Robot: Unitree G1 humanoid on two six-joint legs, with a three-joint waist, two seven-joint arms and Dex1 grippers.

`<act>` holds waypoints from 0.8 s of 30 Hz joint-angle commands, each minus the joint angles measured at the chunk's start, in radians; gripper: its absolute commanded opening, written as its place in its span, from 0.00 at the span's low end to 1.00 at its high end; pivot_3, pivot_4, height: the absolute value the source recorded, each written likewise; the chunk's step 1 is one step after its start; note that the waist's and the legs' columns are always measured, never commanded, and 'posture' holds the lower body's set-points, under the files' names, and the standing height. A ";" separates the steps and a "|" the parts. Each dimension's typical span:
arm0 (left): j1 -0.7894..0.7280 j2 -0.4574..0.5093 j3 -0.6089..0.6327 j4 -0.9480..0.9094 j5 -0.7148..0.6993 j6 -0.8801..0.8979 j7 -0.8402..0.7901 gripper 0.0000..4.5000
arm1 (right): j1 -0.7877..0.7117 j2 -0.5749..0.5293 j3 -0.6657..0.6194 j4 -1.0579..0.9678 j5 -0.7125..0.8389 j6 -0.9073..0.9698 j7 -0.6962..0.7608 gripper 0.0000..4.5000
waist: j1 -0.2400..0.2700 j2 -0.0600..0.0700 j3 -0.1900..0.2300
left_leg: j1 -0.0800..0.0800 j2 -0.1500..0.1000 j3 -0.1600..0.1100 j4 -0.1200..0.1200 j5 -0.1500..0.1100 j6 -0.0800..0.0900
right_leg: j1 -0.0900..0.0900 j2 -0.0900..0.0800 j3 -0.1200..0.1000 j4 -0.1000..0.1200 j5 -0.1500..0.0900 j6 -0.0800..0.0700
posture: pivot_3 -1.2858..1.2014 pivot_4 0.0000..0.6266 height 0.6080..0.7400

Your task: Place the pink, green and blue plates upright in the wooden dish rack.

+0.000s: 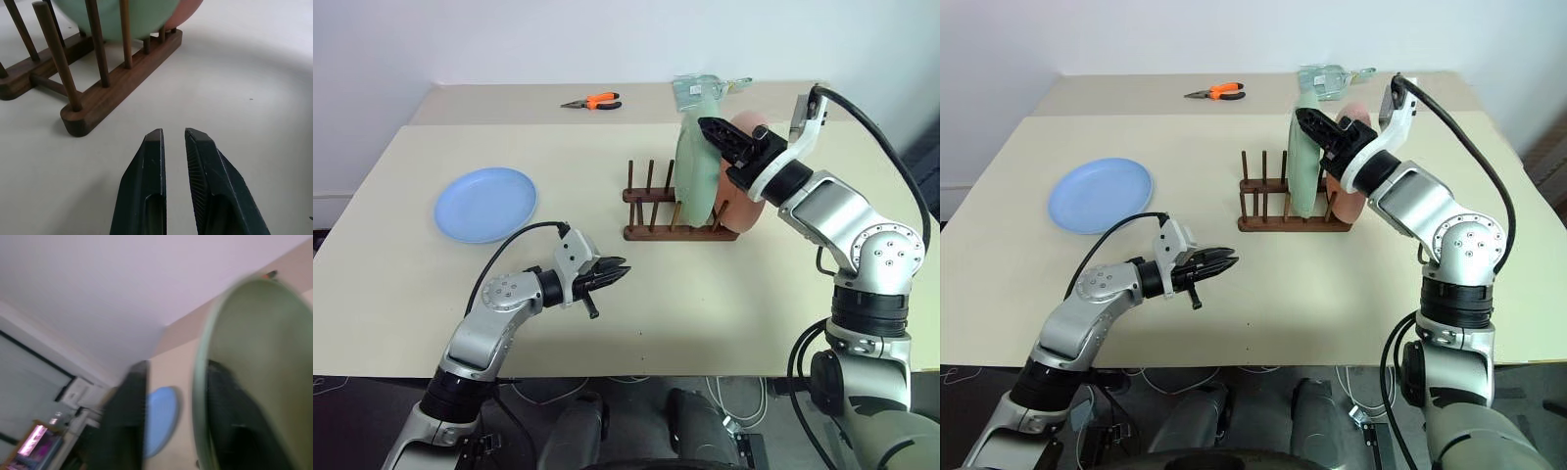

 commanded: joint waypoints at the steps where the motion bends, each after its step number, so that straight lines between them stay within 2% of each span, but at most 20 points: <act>1: -0.003 -0.006 0.082 -0.046 -0.058 0.031 0.040 0.45 | -0.067 -0.147 0.081 -0.121 -0.365 -0.140 0.194 0.67 | 0.003 0.001 0.001 | 0.000 0.000 0.000 0.000 0.000 0.000 | 0.000 0.000 0.000 0.000 0.000 0.000 | 0.52 0.24 1.00; 4: -0.024 -0.033 0.204 -0.015 -0.073 0.018 0.156 0.78 | -0.083 -0.254 0.145 -0.161 -0.637 -0.286 0.326 0.67 | 0.001 0.001 0.001 | -0.001 0.000 0.000 0.000 0.000 0.000 | -0.001 0.000 0.000 0.000 -0.002 0.005 | 0.52 0.24 1.00; 6: -0.070 -0.053 0.304 0.061 -0.020 0.003 0.323 1.00 | -0.099 -0.290 0.143 -0.178 -0.691 -0.326 0.422 0.67 | 0.000 0.000 0.000 | 0.000 0.000 0.000 0.000 0.000 0.000 | -0.001 0.000 0.000 0.000 -0.003 0.005 | 0.52 0.24 1.00; 8: -0.124 -0.065 0.384 0.144 0.032 0.015 0.485 1.00 | -0.105 -0.301 0.147 -0.210 -0.712 -0.341 0.507 0.86 | -0.003 0.000 0.000 | 0.001 0.001 0.000 0.000 0.000 0.000 | 0.000 0.001 0.000 0.000 -0.002 0.005 | 0.52 0.24 1.00; 9: -0.158 -0.066 0.452 0.184 0.069 0.040 0.616 1.00 | -0.095 -0.308 0.178 -0.250 -0.739 -0.346 0.553 0.96 | -0.006 -0.001 0.000 | 0.001 0.001 0.000 0.000 0.000 0.000 | 0.000 0.001 0.000 0.001 -0.002 0.005 | 0.52 0.24 1.00; 10: -0.184 -0.061 0.504 0.214 0.103 0.061 0.721 1.00 | -0.084 -0.309 0.205 -0.282 -0.761 -0.344 0.586 0.99 | -0.010 -0.001 0.000 | 0.001 0.001 0.000 0.000 0.000 0.000 | 0.000 0.001 0.000 0.001 -0.002 0.005 | 0.52 0.24 1.00; 12: -0.221 -0.051 0.596 0.252 0.142 0.112 0.882 1.00 | -0.056 -0.296 0.254 -0.332 -0.801 -0.349 0.642 0.99 | -0.018 -0.003 -0.001 | 0.001 0.001 0.000 0.000 0.000 0.000 | 0.000 0.001 0.000 0.001 -0.002 0.006 | 0.52 0.24 1.00; 14: -0.240 -0.058 0.657 0.255 0.135 0.166 0.958 1.00 | -0.038 -0.268 0.279 -0.350 -0.825 -0.345 0.666 0.99 | -0.020 -0.005 -0.001 | 0.001 0.001 -0.001 -0.001 0.000 0.000 | 0.000 0.002 0.000 0.000 -0.002 0.007 | 0.52 0.24 1.00; 17: -0.242 -0.052 0.682 0.246 0.105 0.263 0.959 1.00 | -0.010 -0.230 0.311 -0.373 -0.857 -0.342 0.693 0.99 | -0.013 -0.006 -0.001 | 0.000 0.000 -0.001 0.000 0.000 -0.001 | 0.000 0.001 0.000 0.000 0.000 0.006 | 0.52 0.24 1.00; 20: -0.254 -0.084 0.754 0.253 -0.010 0.455 0.934 1.00 | 0.028 -0.189 0.350 -0.421 -0.873 -0.338 0.722 0.99 | 0.001 -0.007 -0.002 | 0.000 -0.001 -0.002 0.001 0.000 -0.001 | 0.000 0.000 0.000 0.000 0.000 0.006 | 0.52 0.24 1.00; 23: -0.278 -0.122 0.819 0.283 -0.100 0.518 0.914 0.82 | 0.066 -0.161 0.377 -0.456 -0.908 -0.340 0.738 1.00 | 0.004 -0.008 -0.002 | 0.000 -0.001 -0.002 0.001 0.000 -0.001 | 0.000 0.000 0.000 0.001 0.000 0.006 | 0.52 0.24 1.00; 24: -0.295 -0.132 0.846 0.308 -0.121 0.517 0.922 0.71 | 0.087 -0.159 0.393 -0.467 -0.926 -0.346 0.749 1.00 | 0.005 -0.009 -0.002 | 0.000 -0.001 -0.002 0.001 0.000 -0.002 | 0.000 0.000 0.000 0.001 0.000 0.006 | 0.52 0.24 1.00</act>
